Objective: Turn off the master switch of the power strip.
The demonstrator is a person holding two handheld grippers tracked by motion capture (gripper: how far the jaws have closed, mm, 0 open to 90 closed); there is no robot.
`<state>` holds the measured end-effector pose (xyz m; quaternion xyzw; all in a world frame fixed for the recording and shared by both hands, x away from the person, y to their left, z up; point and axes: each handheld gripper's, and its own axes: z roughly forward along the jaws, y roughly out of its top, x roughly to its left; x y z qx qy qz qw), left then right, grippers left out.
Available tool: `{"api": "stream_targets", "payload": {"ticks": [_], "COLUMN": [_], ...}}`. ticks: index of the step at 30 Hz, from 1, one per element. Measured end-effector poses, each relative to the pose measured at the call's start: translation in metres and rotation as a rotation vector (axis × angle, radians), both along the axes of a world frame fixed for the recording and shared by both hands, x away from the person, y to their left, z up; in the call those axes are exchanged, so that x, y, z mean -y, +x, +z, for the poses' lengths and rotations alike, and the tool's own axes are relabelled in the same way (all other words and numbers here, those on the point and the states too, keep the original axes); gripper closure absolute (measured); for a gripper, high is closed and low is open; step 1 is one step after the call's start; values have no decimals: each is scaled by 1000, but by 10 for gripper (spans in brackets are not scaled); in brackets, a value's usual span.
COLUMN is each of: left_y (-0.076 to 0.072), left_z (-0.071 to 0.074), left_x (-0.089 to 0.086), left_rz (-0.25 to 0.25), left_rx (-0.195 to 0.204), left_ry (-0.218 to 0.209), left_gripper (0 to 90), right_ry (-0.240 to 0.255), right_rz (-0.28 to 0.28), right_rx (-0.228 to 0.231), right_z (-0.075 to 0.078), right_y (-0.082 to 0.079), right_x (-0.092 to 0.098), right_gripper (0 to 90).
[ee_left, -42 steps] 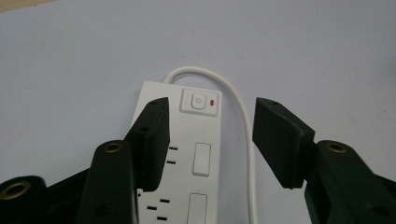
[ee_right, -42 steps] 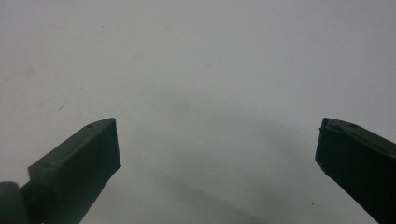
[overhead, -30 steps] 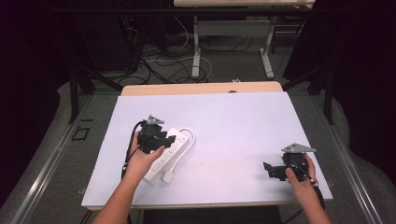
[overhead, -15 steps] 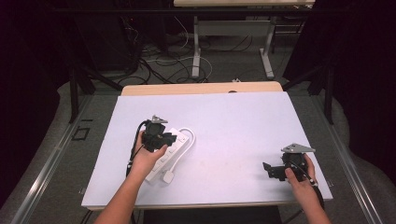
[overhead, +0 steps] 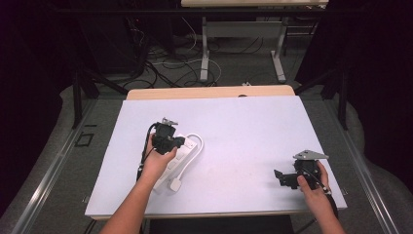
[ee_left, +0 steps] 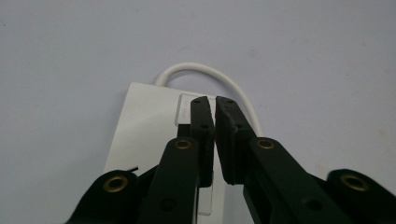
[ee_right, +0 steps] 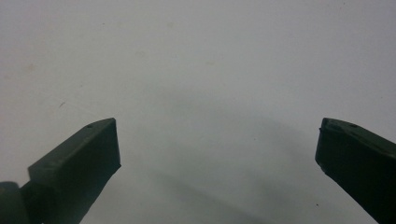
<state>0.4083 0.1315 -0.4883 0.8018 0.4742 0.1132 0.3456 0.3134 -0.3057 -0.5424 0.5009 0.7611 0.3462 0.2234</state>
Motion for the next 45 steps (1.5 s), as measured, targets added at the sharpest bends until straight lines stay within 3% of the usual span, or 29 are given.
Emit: {"api": "stream_targets", "payload": {"ticks": [15,28,45], "left_y": [13,21,28], "left_z": [-11,-23,-34], "left_x": [8,17,22], "left_rz": [18,33,14], "left_rx": [-11,-43,-63], "left_ry": [5,16,39], "left_gripper": [897,897,898], "right_ry": [0,-4,-5], "right_rz": [-4,5,6], "right_rx": [-6,-5,-5], "right_z": [-1,-2,-2], "right_y": [0,0,0], "right_x": [0,0,0], "right_gripper": [0,0,0]}}
